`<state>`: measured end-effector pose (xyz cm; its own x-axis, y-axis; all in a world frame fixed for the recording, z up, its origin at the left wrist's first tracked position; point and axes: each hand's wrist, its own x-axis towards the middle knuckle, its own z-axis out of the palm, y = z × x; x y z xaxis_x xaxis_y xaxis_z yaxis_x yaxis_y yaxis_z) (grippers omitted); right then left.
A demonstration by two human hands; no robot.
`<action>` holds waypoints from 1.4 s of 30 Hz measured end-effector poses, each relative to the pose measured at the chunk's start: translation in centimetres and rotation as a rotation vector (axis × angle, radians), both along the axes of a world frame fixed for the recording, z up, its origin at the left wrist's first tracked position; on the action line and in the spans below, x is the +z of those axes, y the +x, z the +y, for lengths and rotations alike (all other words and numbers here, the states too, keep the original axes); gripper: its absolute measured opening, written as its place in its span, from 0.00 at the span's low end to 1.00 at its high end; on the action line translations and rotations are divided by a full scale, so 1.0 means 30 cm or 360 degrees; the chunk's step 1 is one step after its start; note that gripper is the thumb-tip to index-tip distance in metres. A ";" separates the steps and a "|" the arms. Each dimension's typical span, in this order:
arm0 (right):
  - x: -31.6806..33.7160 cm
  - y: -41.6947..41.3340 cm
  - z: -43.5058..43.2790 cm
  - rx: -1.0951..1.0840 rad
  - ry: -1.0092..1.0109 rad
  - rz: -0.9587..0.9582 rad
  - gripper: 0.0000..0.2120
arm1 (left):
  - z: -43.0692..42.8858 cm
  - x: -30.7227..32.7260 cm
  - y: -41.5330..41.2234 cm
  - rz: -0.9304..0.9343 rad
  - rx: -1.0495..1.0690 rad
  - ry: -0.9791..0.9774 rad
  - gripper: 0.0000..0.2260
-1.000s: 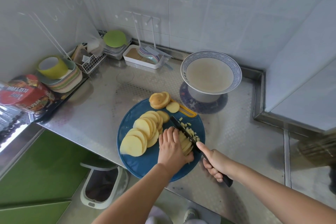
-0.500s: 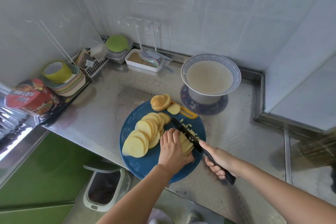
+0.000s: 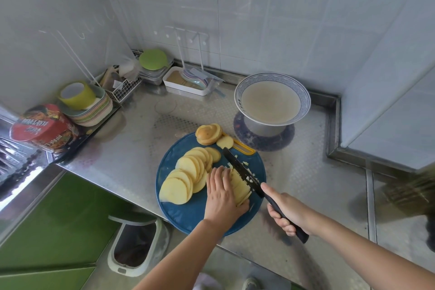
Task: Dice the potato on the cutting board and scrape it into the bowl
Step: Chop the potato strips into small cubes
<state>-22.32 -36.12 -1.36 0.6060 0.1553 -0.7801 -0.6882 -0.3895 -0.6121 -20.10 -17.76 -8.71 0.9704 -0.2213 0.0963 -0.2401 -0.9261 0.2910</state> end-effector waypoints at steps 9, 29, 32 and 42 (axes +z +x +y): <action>-0.018 -0.038 0.008 0.0002 -0.0039 0.0031 0.33 | -0.013 0.002 -0.017 0.0013 0.0057 0.0041 0.36; 0.008 0.008 0.027 0.0171 -0.0250 0.0207 0.35 | -0.001 -0.016 0.004 -0.0004 -0.0021 -0.0003 0.34; 0.011 0.014 0.032 0.0185 -0.0280 0.0231 0.35 | -0.002 -0.019 0.006 -0.0007 -0.0023 -0.0017 0.34; 0.025 0.036 0.044 0.0193 -0.0285 0.0350 0.35 | -0.001 -0.023 0.010 -0.0023 -0.0025 -0.0027 0.34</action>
